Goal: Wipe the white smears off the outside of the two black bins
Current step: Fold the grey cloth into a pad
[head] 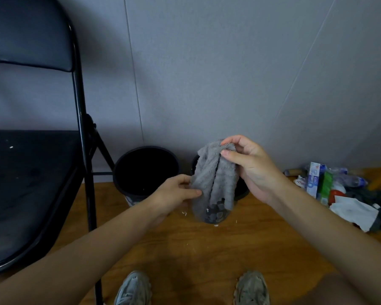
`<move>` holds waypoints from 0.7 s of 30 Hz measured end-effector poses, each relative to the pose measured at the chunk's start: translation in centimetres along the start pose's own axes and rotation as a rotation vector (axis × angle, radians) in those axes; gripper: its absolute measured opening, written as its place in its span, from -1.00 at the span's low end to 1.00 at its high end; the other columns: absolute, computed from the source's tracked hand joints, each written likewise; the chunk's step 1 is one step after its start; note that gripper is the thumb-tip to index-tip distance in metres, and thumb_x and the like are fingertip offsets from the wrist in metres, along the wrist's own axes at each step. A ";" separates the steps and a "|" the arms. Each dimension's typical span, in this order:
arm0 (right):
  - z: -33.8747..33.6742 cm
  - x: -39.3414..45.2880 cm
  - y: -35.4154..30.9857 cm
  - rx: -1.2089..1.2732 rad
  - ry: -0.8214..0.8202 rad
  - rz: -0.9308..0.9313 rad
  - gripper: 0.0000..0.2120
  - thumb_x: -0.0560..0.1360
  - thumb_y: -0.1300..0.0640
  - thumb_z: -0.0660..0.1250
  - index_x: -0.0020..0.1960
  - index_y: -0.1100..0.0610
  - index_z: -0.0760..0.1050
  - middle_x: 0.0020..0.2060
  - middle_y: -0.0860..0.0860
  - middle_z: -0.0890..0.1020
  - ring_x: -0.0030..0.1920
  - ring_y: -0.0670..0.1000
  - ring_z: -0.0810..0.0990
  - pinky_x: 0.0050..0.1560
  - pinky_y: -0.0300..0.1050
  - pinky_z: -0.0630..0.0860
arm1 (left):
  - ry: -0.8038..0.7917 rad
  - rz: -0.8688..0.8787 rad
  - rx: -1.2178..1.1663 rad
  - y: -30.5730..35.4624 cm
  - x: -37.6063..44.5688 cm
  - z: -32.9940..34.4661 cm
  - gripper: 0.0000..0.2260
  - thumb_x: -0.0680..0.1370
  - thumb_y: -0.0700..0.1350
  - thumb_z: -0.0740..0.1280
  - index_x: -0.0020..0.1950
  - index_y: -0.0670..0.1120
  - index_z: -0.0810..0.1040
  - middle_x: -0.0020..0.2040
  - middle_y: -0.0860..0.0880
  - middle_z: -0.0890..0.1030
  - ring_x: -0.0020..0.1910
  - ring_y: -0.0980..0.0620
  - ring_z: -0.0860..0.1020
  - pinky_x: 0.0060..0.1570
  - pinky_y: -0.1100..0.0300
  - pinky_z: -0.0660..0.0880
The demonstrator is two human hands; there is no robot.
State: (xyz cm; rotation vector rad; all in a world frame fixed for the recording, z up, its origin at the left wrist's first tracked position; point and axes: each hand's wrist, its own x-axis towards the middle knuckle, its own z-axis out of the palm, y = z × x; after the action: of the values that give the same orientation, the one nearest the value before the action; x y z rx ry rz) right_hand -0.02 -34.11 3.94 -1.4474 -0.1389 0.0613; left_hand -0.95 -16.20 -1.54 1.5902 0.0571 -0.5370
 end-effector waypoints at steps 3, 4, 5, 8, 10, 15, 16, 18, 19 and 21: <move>-0.3 0.2 0.1 -0.053 0.070 -0.013 -0.81 0.51 0.39 0.31 -0.09 0.12 0.52 -0.24 -0.03 0.64 -0.22 -0.12 0.61 -0.21 -0.30 0.52 | 0.106 0.034 0.002 0.4 0.1 -0.4 -0.93 0.53 -0.30 0.35 -0.01 -0.20 0.52 -0.15 -0.10 0.62 -0.33 0.17 0.63 -0.34 0.35 0.55; -0.5 0.3 0.2 -0.064 0.105 -0.015 -0.81 0.50 0.40 0.31 -0.10 0.12 0.52 -0.26 -0.03 0.64 -0.25 -0.13 0.61 -0.23 -0.31 0.51 | 0.133 0.037 0.007 0.7 0.0 -0.8 -0.92 0.53 -0.30 0.35 0.00 -0.21 0.51 -0.15 -0.12 0.61 -0.30 0.12 0.63 -0.33 0.33 0.56; -0.8 0.4 0.3 -0.078 0.139 -0.014 -0.80 0.50 0.40 0.33 -0.11 0.12 0.52 -0.28 -0.04 0.64 -0.27 -0.14 0.61 -0.25 -0.32 0.51 | 0.157 0.039 0.024 0.9 0.0 -1.2 -0.91 0.53 -0.29 0.36 0.01 -0.21 0.50 -0.13 -0.13 0.60 -0.25 0.07 0.62 -0.30 0.30 0.57; -1.7 0.5 0.6 -0.184 0.191 0.013 -0.77 0.47 0.42 0.37 -0.12 0.10 0.53 -0.31 -0.08 0.65 -0.31 -0.15 0.61 -0.31 -0.33 0.49 | 0.228 0.052 0.104 1.8 -0.1 -3.2 -0.85 0.51 -0.25 0.39 0.04 -0.18 0.50 -0.06 -0.15 0.59 -0.12 -0.02 0.59 -0.16 0.12 0.55; -2.0 0.4 0.8 -0.298 0.168 0.057 -0.77 0.45 0.39 0.41 -0.10 0.07 0.54 -0.29 -0.10 0.65 -0.27 -0.13 0.61 -0.28 -0.31 0.49 | 0.252 0.073 0.117 2.4 -0.3 -4.4 -0.80 0.49 -0.25 0.41 0.08 -0.17 0.50 -0.04 -0.14 0.60 -0.09 -0.04 0.59 -0.18 0.14 0.54; -1.6 0.4 1.3 -0.273 0.137 0.142 -0.77 0.43 0.37 0.43 -0.07 0.06 0.58 -0.12 0.09 0.63 -0.13 0.00 0.60 -0.13 -0.21 0.49 | 0.263 0.154 0.232 2.9 -0.9 -6.4 -0.90 0.51 -0.25 0.38 -0.08 -0.11 0.48 -0.13 -0.07 0.56 -0.17 0.03 0.54 -0.37 0.35 0.45; -1.6 0.4 1.4 -0.263 0.140 0.140 -0.78 0.44 0.36 0.42 -0.06 0.07 0.59 -0.10 0.10 0.63 -0.09 0.02 0.59 -0.08 -0.17 0.49 | 0.256 0.158 0.277 2.9 -1.0 -6.5 -0.92 0.53 -0.22 0.36 -0.09 -0.11 0.46 -0.14 -0.06 0.55 -0.19 0.05 0.53 -0.40 0.37 0.43; -1.5 0.5 1.4 -0.270 0.145 0.123 -0.81 0.47 0.34 0.40 -0.06 0.07 0.61 -0.10 0.11 0.62 -0.07 0.02 0.58 -0.01 -0.15 0.47 | 0.236 0.145 0.366 2.9 -1.1 -6.7 -0.92 0.57 -0.16 0.32 -0.07 -0.11 0.44 -0.16 -0.07 0.53 -0.21 0.05 0.51 -0.40 0.33 0.42; -1.4 0.5 1.4 -0.290 0.146 0.113 -0.81 0.48 0.34 0.39 -0.06 0.06 0.61 -0.12 0.10 0.62 -0.08 0.00 0.58 -0.03 -0.20 0.47 | 0.226 0.140 0.405 2.9 -1.1 -6.7 -0.91 0.59 -0.14 0.30 -0.07 -0.11 0.43 -0.15 -0.08 0.53 -0.20 0.03 0.51 -0.37 0.30 0.42; -1.3 0.6 1.4 -0.327 0.154 0.092 -0.80 0.49 0.35 0.38 -0.08 0.05 0.60 -0.14 0.09 0.62 -0.13 -0.02 0.57 -0.12 -0.29 0.46 | 0.225 0.151 0.446 2.9 -1.2 -6.7 -0.91 0.59 -0.13 0.30 -0.07 -0.12 0.43 -0.12 -0.11 0.54 -0.15 -0.01 0.53 -0.30 0.23 0.46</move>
State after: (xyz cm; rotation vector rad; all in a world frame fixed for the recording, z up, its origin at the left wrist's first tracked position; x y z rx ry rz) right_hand 0.80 -35.12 2.46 -1.7787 0.0464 0.0019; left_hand 1.03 -9.83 1.52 2.0672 -0.0154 -0.2588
